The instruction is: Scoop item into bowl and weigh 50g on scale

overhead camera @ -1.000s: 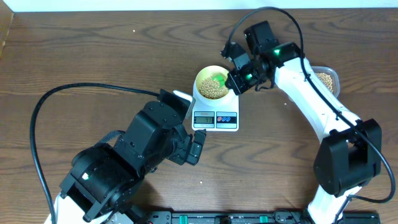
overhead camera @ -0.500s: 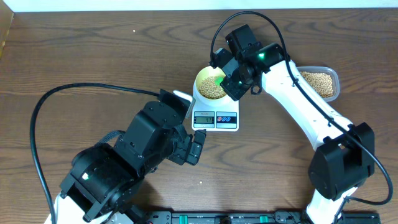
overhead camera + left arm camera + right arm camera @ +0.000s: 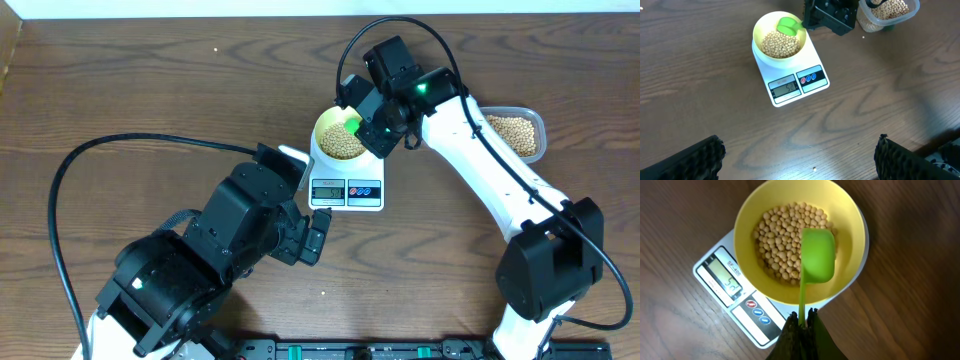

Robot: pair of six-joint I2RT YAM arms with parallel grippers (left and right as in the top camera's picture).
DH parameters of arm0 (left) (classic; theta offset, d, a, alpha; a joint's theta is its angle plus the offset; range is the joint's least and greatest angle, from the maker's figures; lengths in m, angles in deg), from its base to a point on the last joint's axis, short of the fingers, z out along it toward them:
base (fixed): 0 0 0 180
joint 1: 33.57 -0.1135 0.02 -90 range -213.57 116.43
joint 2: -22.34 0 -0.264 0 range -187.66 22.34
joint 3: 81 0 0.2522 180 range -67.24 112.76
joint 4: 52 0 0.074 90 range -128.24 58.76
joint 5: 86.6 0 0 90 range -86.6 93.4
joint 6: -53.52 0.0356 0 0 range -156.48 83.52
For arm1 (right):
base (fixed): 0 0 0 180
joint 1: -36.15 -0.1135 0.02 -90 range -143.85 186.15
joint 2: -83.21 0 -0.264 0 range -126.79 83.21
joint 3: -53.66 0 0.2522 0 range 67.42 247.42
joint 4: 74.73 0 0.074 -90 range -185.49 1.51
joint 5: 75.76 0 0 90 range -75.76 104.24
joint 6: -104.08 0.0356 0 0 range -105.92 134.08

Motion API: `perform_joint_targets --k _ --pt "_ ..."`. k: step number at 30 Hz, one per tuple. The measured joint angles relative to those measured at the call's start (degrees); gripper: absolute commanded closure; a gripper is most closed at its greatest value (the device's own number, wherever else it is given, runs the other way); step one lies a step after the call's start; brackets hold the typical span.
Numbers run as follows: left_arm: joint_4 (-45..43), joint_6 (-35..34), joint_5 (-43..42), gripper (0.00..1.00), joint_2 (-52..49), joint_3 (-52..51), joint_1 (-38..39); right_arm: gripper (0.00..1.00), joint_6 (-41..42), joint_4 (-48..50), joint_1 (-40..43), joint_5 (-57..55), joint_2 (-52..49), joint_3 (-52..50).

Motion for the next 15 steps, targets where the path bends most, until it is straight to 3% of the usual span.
perform_joint_targets --k 15 --pt "0.0 0.0 0.0 0.02 0.0 0.0 0.0 0.99 -0.33 -1.38 0.33 5.03 0.0 1.07"
